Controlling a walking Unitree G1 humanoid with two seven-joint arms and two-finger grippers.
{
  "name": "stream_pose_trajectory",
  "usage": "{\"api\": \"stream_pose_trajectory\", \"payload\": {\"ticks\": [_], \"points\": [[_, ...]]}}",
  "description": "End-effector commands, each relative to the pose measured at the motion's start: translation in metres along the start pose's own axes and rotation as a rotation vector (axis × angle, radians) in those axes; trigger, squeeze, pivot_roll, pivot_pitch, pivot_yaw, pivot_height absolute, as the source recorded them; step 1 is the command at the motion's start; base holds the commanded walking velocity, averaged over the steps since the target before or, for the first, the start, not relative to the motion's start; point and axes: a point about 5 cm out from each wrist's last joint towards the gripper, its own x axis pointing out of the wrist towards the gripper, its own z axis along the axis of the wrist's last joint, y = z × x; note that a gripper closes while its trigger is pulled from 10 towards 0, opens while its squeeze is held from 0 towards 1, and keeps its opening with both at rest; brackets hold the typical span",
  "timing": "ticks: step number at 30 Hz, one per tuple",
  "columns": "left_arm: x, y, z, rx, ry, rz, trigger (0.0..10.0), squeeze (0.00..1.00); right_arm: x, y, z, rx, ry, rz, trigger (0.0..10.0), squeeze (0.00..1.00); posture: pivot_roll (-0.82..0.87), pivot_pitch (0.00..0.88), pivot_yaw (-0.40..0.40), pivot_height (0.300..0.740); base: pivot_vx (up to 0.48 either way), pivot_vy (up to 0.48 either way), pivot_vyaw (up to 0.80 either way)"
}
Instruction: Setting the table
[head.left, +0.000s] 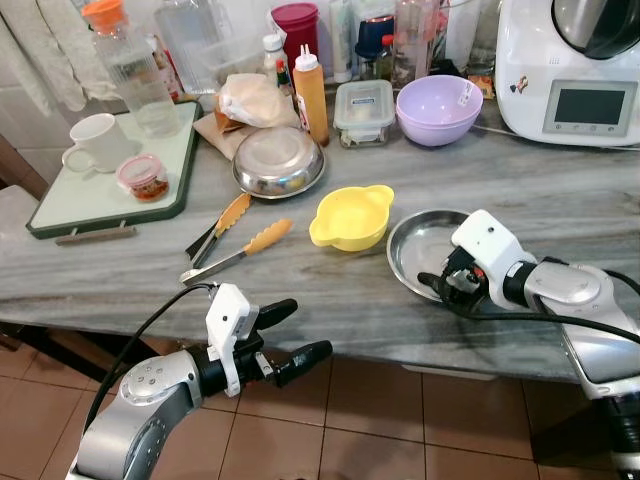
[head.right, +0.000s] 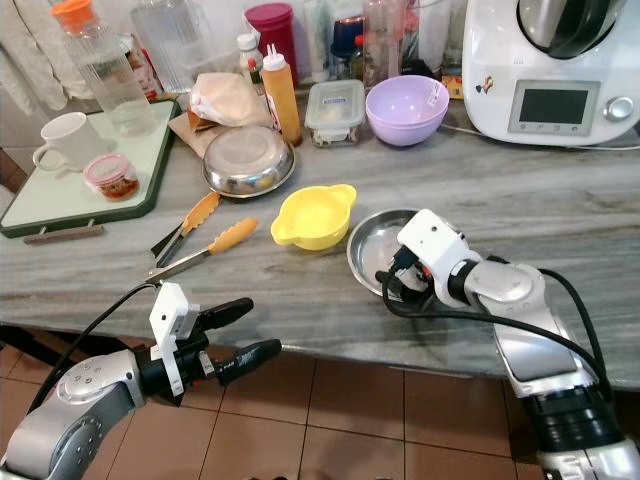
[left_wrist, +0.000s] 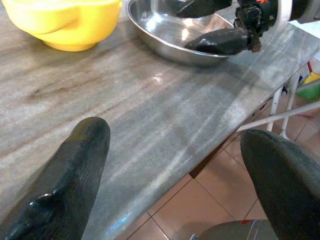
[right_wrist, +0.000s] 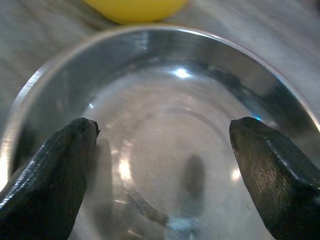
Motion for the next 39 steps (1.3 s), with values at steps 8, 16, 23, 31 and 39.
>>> {"api": "stream_pose_trajectory", "payload": {"ticks": [8, 16, 23, 31, 39], "points": [[0.0, 0.005, 0.0, 0.018, 0.012, 0.007, 10.0, 0.0, 0.001, 0.016, 0.011, 0.042, -0.042, 0.084, 10.0, 0.36, -0.24, 0.12, 0.135, 0.74, 0.0, 0.0, 0.0], [-0.001, 0.006, -0.001, 0.02, 0.008, 0.023, 10.0, 0.0, 0.006, 0.019, 0.02, 0.032, -0.093, 0.081, 10.0, 0.35, -0.24, 0.12, 0.133, 0.74, 0.0, 0.0, 0.0], [-0.001, 0.005, -0.004, 0.018, 0.011, 0.024, 10.0, 0.0, 0.008, 0.022, 0.024, 0.037, -0.127, 0.081, 10.0, 0.35, -0.23, 0.121, 0.133, 0.74, 0.0, 0.0, 0.0], [-0.001, 0.004, -0.003, 0.019, 0.004, 0.025, 10.0, 0.0, 0.004, 0.016, 0.033, 0.02, -0.216, 0.009, 10.0, 0.36, -0.24, 0.119, 0.136, 0.74, 0.0, 0.0, 0.0], [0.0, 0.005, 0.001, 0.016, -0.027, 0.051, 10.0, 0.0, 0.003, 0.016, 0.051, -0.044, -0.359, -0.116, 10.0, 0.36, -0.24, 0.116, 0.134, 0.74, 0.0, 0.0, 0.0]]}}
